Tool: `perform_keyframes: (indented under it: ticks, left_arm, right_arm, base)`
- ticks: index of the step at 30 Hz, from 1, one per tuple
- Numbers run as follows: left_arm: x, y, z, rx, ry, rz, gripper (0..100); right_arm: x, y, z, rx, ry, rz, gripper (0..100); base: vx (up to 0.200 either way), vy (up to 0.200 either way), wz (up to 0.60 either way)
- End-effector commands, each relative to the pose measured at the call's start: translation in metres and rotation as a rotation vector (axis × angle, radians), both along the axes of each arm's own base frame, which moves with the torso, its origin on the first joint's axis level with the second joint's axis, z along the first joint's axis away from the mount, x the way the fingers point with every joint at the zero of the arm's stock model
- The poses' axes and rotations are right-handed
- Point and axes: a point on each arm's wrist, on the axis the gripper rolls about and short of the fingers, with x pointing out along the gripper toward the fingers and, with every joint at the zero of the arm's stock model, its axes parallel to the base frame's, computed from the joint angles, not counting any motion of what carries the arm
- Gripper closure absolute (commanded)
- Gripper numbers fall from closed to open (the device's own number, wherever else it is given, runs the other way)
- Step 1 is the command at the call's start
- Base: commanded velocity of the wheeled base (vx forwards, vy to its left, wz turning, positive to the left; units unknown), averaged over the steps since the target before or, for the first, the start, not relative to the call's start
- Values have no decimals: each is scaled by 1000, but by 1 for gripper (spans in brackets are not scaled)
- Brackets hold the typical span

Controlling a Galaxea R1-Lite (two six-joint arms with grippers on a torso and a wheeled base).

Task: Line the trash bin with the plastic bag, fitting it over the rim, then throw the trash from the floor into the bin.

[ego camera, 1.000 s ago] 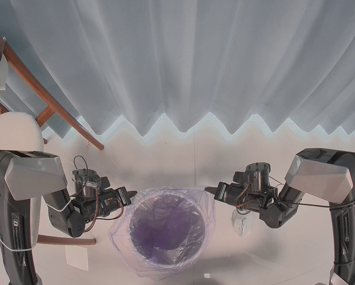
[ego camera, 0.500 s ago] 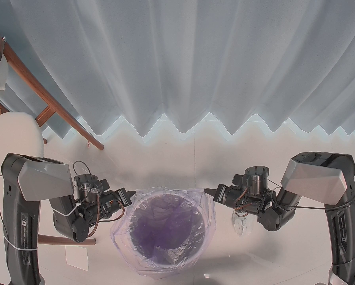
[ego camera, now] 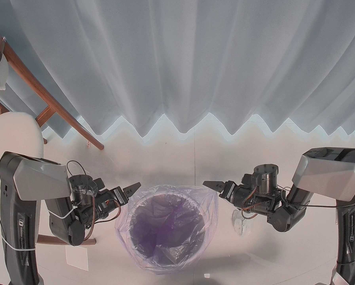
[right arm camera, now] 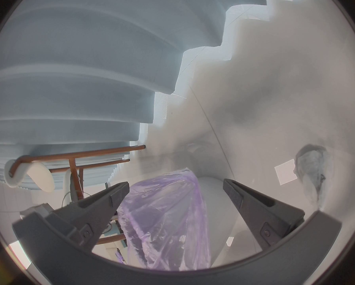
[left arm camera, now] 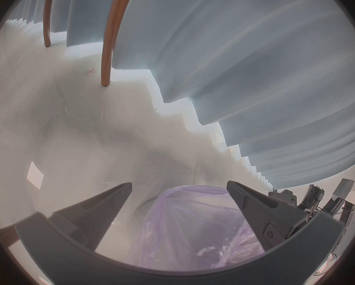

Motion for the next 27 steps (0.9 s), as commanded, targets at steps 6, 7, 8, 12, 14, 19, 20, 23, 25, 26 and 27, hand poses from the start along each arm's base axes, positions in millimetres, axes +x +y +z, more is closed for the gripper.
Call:
perform_keyframes:
  ticks: [6, 7, 8, 12, 14, 19, 20, 23, 25, 26, 27]
  left_arm:
    - [-37, 9, 47, -34, -45, 18, 0]
    - [-45, 11, 51, -27, -40, 31, 0]
    - [-45, 11, 51, -27, -40, 31, 0]
    - [-66, 14, 49, -9, 17, 44, 0]
    - [-75, 17, 51, -23, 36, 37, 0]
    - [-87, 9, 61, -93, 51, -2, 0]
    - [-87, 8, 62, -94, 50, -3, 0]
    - [-87, 9, 61, -93, 53, -3, 0]
    - [-90, 9, 60, -89, 65, -2, 0]
    - [-93, 10, 59, -86, 75, -2, 0]
    - [-95, 10, 58, -84, 84, -3, 0]
  right_arm:
    - [-34, -17, 36, 41, -29, -8, 0]
    - [-41, -21, 37, 36, -19, -14, 0]
    - [-41, -21, 37, 36, -19, -14, 0]
    - [-60, -27, 39, 28, -3, -11, 0]
    - [-65, -29, 39, 32, -11, -11, 0]
    - [-67, -30, 37, 21, -36, -62, 0]
    - [-68, -30, 37, 20, -36, -72, 0]
    - [-68, -30, 39, 39, -29, -83, 0]
    - [-68, -30, 41, 63, -13, -96, 0]
    - [-68, -30, 41, 67, -11, -98, 0]
    - [-68, -30, 40, 65, -7, -98, 0]
  base:
    - [0, 0, 0]
    - [0, 0, 0]
    - [0, 0, 0]
    - [0, 0, 0]
    - [-100, 0, 0]
    - [-200, 0, 0]
    - [-200, 0, 0]
    - [-200, 0, 0]
    - [-200, 0, 0]
    - [-200, 0, 0]
    - [-200, 0, 0]
